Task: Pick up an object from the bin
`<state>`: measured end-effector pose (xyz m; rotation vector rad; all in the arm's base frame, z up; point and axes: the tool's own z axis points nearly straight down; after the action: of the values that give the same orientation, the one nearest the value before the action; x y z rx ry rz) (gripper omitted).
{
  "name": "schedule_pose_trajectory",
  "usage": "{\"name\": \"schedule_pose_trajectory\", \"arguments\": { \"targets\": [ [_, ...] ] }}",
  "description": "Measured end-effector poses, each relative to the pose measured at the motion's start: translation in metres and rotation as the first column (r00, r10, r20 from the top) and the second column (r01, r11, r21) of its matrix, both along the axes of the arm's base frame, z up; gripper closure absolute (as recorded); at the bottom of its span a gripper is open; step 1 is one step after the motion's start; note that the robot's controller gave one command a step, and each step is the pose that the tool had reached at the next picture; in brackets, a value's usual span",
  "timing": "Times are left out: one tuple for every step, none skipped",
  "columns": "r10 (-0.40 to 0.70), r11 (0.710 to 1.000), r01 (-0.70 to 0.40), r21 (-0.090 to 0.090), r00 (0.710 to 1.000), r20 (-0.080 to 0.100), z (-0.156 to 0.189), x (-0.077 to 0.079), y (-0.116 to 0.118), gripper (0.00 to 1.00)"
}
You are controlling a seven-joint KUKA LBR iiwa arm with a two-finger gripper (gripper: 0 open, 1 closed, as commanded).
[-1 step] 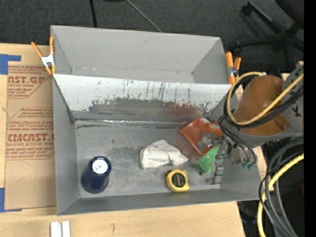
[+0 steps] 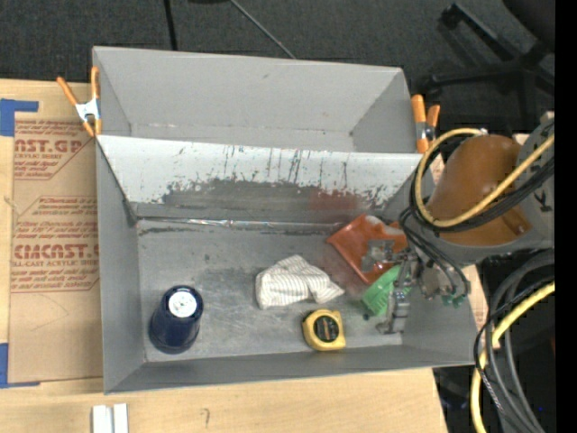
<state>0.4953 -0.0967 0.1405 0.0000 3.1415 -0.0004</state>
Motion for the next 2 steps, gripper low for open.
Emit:
{"name": "schedule_pose_trajectory", "arguments": {
  "targets": [
    [-0.065,0.998,0.065,0.001,0.998,0.007,-0.036,0.032,0.007,0.00],
    [-0.059,0.998,0.059,0.001,0.998,0.001,-0.071,0.020,0.054,1.00]
  ]
}}
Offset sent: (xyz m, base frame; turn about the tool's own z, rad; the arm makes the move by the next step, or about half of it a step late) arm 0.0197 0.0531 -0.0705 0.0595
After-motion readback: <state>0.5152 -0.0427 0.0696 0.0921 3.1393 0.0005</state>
